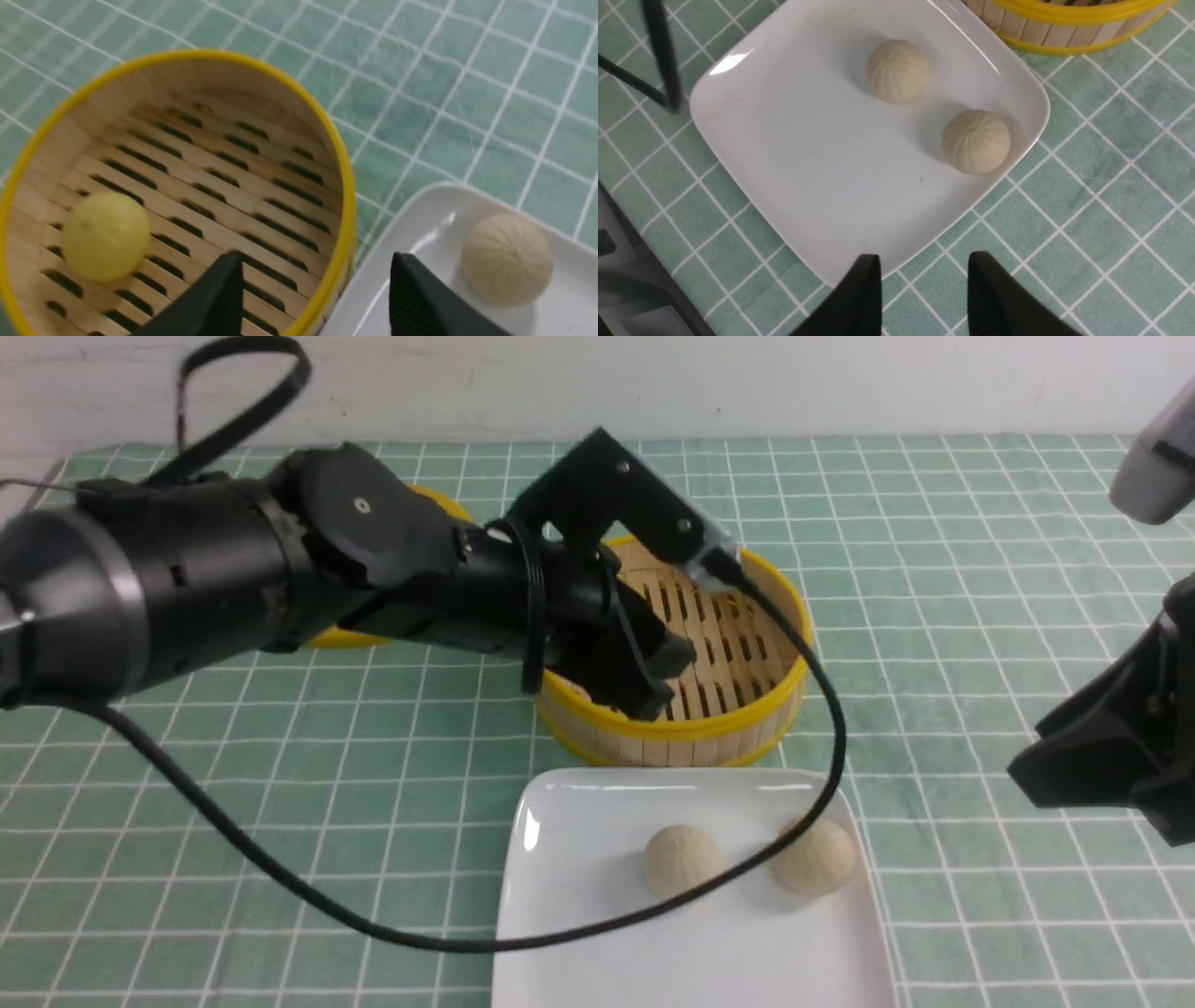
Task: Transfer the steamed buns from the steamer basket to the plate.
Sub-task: Use the left arm to grab the steamed stuffed bun that is closest to it, then use the left arm to put the steamed stuffed bun into the plate
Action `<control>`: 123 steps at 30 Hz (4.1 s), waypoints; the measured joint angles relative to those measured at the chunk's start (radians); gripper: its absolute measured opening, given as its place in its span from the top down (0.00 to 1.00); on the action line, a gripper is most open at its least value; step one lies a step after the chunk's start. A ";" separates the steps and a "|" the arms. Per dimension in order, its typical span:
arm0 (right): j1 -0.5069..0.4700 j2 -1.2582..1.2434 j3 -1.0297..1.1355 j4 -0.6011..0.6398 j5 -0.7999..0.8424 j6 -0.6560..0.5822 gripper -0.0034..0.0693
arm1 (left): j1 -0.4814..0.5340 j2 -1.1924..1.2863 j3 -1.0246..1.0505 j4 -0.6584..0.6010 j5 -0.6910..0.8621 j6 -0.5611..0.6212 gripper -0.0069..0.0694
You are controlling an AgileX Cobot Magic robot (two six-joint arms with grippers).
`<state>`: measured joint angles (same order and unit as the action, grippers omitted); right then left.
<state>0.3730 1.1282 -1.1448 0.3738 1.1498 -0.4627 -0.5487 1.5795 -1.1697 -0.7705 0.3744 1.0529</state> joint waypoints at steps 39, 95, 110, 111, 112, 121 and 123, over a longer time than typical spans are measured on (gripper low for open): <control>0.000 0.000 0.000 0.060 0.049 0.005 0.58 | 0.134 0.545 -0.522 0.335 0.143 -0.592 0.35; 0.000 0.000 0.000 0.081 0.033 0.000 0.58 | 0.125 -0.021 -0.483 0.468 0.776 -0.708 0.88; 0.000 0.000 0.000 0.083 0.018 0.000 0.58 | 0.124 0.011 0.163 0.189 0.374 -0.457 0.88; 0.000 0.000 0.000 0.083 0.015 0.000 0.58 | 0.124 0.019 0.184 0.150 0.346 -0.406 0.88; 0.000 0.000 0.000 0.083 0.013 0.000 0.58 | 0.124 0.027 0.192 0.127 0.331 -0.375 0.88; 0.000 0.000 0.000 0.083 0.010 0.000 0.58 | 0.124 0.110 0.199 0.073 0.211 -0.314 0.88; 0.000 0.000 0.000 0.083 0.010 0.000 0.58 | 0.124 0.131 0.199 0.072 0.207 -0.313 0.88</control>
<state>0.3730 1.1282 -1.1448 0.4566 1.1600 -0.4629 -0.4244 1.7106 -0.9711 -0.6986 0.5817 0.7401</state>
